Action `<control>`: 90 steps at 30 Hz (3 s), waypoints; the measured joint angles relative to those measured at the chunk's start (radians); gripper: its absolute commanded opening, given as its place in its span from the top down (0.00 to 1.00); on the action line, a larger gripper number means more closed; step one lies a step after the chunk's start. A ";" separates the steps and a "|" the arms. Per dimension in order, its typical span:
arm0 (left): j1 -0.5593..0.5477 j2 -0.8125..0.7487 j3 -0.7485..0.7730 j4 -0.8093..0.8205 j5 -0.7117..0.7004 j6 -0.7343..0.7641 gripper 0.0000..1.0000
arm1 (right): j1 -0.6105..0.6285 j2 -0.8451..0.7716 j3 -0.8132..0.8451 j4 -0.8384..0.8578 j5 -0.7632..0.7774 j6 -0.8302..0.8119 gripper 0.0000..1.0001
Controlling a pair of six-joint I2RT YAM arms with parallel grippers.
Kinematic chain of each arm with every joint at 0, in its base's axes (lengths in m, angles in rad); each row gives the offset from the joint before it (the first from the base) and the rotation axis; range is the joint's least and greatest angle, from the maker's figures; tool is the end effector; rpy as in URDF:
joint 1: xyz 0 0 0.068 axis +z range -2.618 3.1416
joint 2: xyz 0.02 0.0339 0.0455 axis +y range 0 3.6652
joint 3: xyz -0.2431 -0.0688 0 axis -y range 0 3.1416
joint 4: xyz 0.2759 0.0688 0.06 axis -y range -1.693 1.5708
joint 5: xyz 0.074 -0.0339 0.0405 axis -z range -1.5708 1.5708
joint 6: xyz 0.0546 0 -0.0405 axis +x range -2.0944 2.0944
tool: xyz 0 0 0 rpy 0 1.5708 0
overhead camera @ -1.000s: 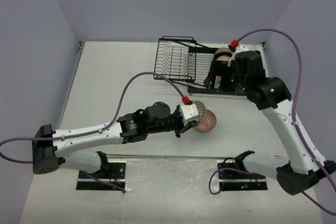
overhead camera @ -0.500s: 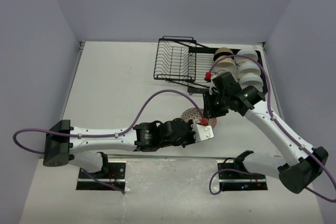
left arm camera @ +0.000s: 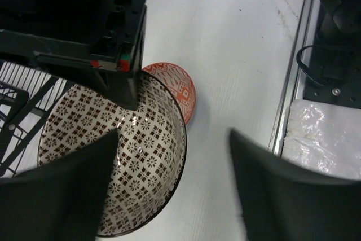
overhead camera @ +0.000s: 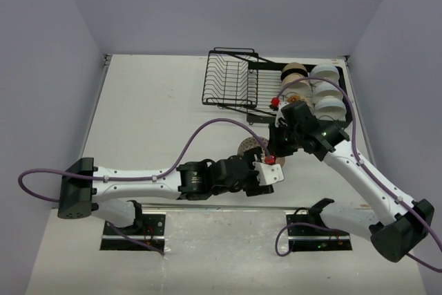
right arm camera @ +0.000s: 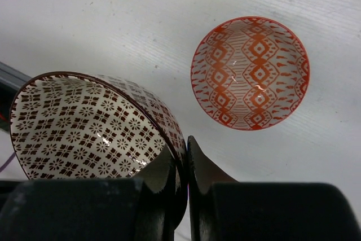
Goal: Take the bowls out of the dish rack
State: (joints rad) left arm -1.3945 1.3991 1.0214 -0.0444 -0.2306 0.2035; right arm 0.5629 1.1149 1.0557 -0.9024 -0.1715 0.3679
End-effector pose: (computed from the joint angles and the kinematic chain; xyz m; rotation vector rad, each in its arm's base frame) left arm 0.0777 -0.3651 0.2550 1.3394 1.5143 -0.5385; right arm 0.2192 0.1493 0.2705 -0.3248 2.5951 0.5697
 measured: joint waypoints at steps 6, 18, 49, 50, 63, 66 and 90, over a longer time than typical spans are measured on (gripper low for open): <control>0.006 -0.025 0.003 0.018 -0.055 -0.051 0.00 | -0.009 -0.095 -0.091 0.077 0.182 0.101 1.00; 0.008 -0.438 0.003 0.006 -0.416 -0.317 0.00 | -0.085 -0.135 -0.386 0.297 0.364 0.247 1.00; 0.193 -0.392 -0.031 -0.105 -0.407 -0.483 0.00 | -0.100 -0.175 -0.488 0.473 0.304 0.302 0.68; 0.202 -0.392 -0.035 -0.106 -0.400 -0.489 0.00 | -0.101 -0.186 -0.488 0.467 0.306 0.302 0.69; 0.212 -0.360 -0.038 -0.107 -0.344 -0.508 0.00 | -0.106 -0.178 -0.484 0.444 0.303 0.296 0.95; 0.218 -0.335 -0.037 -0.108 -0.336 -0.509 0.00 | -0.107 -0.174 -0.484 0.445 0.300 0.296 0.95; 0.379 -0.391 0.101 -0.487 -0.455 -0.754 0.00 | -0.252 -0.470 -0.322 0.493 0.516 0.459 0.01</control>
State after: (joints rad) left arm -1.0153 1.0080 1.1221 -0.5316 -0.6857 -0.5503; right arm 0.3107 0.6449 0.7341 -0.4091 0.3443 0.8272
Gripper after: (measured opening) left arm 0.997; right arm 0.987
